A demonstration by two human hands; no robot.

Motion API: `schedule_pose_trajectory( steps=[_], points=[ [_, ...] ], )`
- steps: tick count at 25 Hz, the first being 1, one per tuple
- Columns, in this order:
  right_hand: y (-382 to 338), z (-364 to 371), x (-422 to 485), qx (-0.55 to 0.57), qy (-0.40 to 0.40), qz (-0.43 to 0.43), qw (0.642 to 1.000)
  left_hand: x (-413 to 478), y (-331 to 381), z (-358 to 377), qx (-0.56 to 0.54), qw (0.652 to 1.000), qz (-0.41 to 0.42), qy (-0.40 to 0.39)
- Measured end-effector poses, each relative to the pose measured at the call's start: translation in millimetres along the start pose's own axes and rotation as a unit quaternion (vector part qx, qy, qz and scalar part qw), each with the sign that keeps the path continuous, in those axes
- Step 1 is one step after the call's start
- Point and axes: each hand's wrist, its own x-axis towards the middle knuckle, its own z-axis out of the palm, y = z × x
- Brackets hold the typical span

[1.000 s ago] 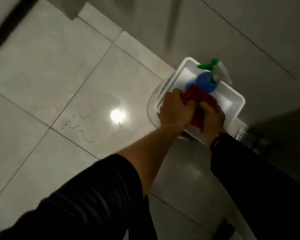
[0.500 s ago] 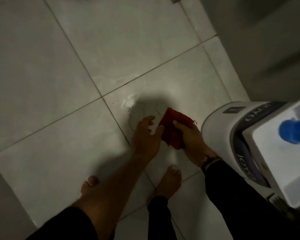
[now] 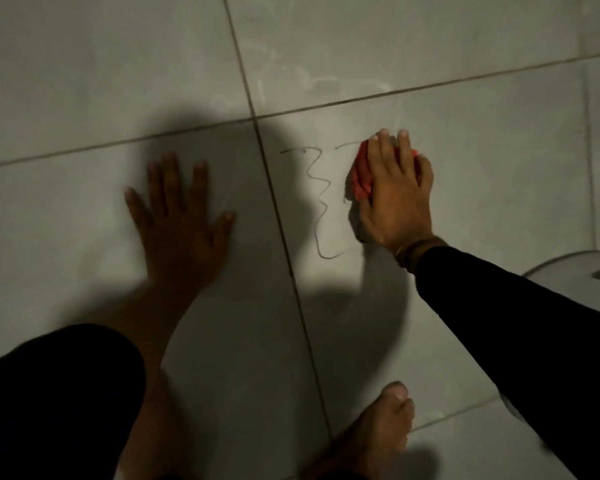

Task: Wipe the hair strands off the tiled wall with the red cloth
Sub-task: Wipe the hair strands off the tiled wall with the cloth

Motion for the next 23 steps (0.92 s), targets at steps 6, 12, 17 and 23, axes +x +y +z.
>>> schedule_pose_trajectory(
  steps=[6, 12, 17, 23],
  points=[
    [-65.6, 27.4, 74.9, 0.008, 0.138, 0.002, 0.99, 2.5, -16.0, 29.0, -0.004, 0.998, 0.029, 0.062],
    [-88.9, 67.4, -36.9, -0.021, 0.06, -0.19, 0.98, -0.5, -15.4, 23.7, -0.013, 0.999, 0.02, 0.037],
    [-128.9, 46.6, 63.1, 0.046, 0.168, -0.007, 0.985, 1.4, -19.5, 34.1, -0.002, 0.998, 0.036, 0.043],
    [-84.0, 77.8, -91.7, 0.01, 0.023, -0.229, 0.973, 1.5, -19.8, 32.6, -0.02, 0.999, 0.024, 0.039]
  ],
)
